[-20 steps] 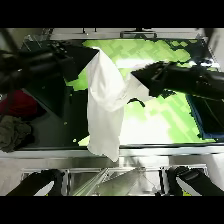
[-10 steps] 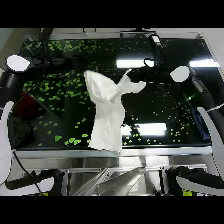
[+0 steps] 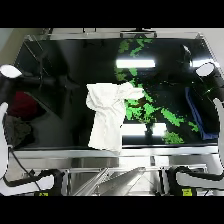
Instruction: Fold the shirts.
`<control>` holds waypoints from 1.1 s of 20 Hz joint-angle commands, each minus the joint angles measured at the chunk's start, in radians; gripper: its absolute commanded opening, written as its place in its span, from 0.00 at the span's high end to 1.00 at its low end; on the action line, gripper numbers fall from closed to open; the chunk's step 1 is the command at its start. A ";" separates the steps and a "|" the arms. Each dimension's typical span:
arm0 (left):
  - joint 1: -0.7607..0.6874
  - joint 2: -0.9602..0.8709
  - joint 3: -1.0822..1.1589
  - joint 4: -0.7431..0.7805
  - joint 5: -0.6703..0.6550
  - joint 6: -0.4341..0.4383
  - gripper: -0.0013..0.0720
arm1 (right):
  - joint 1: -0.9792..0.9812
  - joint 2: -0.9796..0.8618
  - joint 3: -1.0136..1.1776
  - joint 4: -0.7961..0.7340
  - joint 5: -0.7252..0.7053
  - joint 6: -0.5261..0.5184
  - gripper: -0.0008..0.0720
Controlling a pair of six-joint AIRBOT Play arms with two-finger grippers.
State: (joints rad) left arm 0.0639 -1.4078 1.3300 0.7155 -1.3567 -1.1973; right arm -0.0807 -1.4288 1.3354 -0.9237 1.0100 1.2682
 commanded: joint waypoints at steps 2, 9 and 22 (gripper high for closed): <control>-0.095 0.156 -0.363 0.000 0.015 -0.027 0.01 | 0.015 -0.045 -0.023 0.024 0.135 -0.016 0.33; -0.301 0.375 -0.846 -0.002 0.318 -0.119 0.03 | 0.269 -0.204 -0.032 0.140 0.025 -0.065 0.33; -0.406 0.397 -0.912 0.000 0.535 -0.146 0.39 | 0.414 -0.479 -0.032 0.794 -0.097 -0.387 0.33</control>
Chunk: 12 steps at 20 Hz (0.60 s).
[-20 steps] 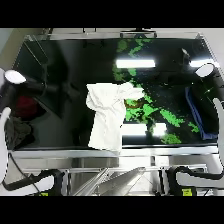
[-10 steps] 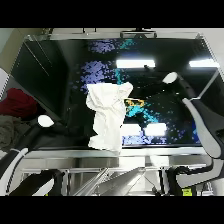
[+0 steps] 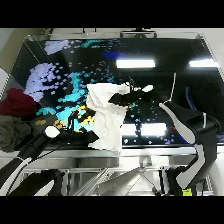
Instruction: Fold the shirts.
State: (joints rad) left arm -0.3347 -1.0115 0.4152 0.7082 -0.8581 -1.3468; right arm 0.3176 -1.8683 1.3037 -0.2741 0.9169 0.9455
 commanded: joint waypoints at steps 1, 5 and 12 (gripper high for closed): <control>-0.008 0.001 0.003 0.008 0.037 0.004 0.59 | 0.021 -0.041 0.000 0.158 -0.004 -0.077 0.33; -0.008 0.001 0.003 0.007 0.050 0.004 0.70 | 0.044 -0.041 0.000 0.277 -0.004 -0.166 0.61; 0.031 0.002 0.018 0.097 -0.090 0.028 0.25 | 0.065 -0.042 0.000 0.288 -0.005 -0.188 0.64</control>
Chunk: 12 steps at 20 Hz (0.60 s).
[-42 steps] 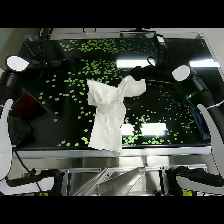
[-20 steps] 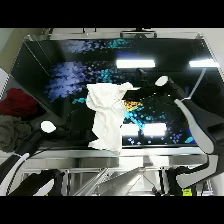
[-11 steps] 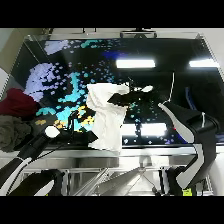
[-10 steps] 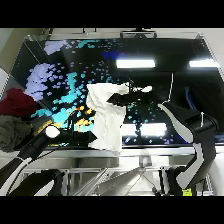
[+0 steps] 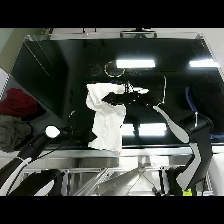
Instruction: Fold the shirts.
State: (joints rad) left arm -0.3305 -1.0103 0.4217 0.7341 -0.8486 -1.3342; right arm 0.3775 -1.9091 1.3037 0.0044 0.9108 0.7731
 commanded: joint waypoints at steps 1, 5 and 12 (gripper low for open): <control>0.061 0.001 0.025 0.116 -0.150 0.002 0.20 | 0.004 -0.001 0.000 0.003 0.001 -0.018 0.64; 0.198 0.000 0.033 0.155 -0.200 -0.010 0.20 | 0.007 -0.001 0.000 0.005 -0.024 -0.018 0.64; 0.042 -0.001 0.011 0.154 -0.036 -0.010 0.21 | 0.022 -0.001 0.000 0.004 -0.065 -0.018 0.64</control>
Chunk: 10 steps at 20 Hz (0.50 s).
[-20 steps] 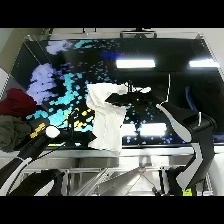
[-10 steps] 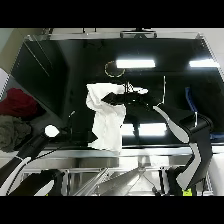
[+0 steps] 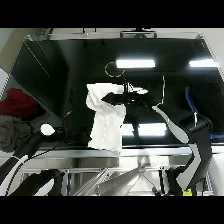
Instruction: Fold the shirts.
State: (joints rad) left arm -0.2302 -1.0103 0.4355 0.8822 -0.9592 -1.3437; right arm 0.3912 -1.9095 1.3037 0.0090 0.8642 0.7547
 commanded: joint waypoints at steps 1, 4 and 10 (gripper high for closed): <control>-0.077 -0.001 -0.003 0.002 0.089 -0.001 0.21 | 0.014 -0.001 0.000 -0.001 -0.020 0.000 0.64; -0.108 -0.001 -0.003 -0.036 0.097 0.000 0.36 | 0.034 -0.007 0.000 0.002 -0.023 0.000 0.64; -0.148 -0.135 0.007 -0.039 0.095 0.029 0.89 | 0.039 -0.014 0.000 0.023 -0.054 0.001 0.69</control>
State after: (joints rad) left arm -0.3618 -1.0824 0.4347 0.8490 -0.8665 -1.3396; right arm 0.4274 -1.9221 1.3037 0.0208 0.8330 0.7547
